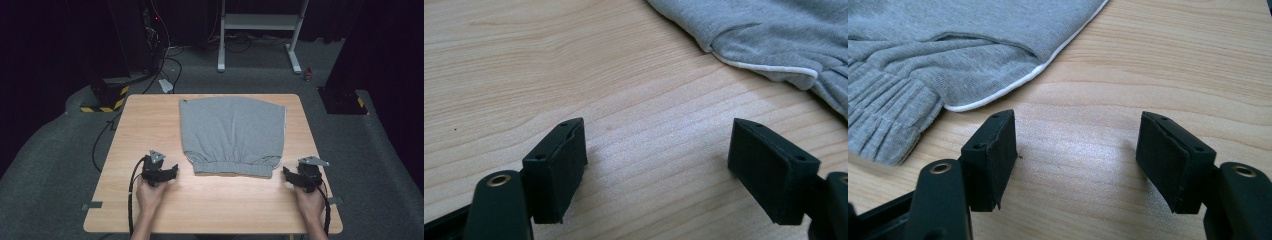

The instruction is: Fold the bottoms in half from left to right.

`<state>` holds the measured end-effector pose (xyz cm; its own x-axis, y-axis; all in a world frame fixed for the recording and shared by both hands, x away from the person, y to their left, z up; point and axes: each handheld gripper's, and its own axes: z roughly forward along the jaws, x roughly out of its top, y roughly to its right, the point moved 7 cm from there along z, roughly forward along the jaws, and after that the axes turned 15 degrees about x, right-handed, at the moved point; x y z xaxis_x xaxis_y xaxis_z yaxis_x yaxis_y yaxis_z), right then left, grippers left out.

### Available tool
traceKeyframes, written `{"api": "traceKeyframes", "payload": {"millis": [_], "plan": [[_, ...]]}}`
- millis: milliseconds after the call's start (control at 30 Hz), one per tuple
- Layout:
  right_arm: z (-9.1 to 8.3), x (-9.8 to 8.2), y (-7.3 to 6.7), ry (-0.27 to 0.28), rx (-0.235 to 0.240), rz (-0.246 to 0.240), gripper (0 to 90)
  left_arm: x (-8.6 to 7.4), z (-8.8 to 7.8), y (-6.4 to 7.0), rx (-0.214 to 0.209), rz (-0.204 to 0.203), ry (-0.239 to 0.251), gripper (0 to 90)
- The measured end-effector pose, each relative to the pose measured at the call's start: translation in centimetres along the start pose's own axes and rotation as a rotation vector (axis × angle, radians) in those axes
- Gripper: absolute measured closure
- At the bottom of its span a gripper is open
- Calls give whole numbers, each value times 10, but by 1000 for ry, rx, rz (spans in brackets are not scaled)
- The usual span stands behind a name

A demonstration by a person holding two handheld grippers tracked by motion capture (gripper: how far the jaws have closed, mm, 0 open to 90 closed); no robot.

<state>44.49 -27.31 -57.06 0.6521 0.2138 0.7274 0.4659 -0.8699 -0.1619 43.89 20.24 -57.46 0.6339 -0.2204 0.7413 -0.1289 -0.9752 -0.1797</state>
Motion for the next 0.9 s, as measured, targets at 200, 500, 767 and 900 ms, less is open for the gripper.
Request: {"api": "traceKeyframes", "payload": {"millis": [200,500,767,900], "plan": [[0,-1,-2,-5,18,-18,308,0,0,1,5,-5,-1,231],[-4,-3,-5,3,30,-10,417,1,1,2,9,-9,-7,208],[-7,-3,-5,25,50,14,423,6,-4,11,-16,-7,16,219],[-10,2,-9,66,61,8,450,12,-6,17,-30,-1,27,226]]}}
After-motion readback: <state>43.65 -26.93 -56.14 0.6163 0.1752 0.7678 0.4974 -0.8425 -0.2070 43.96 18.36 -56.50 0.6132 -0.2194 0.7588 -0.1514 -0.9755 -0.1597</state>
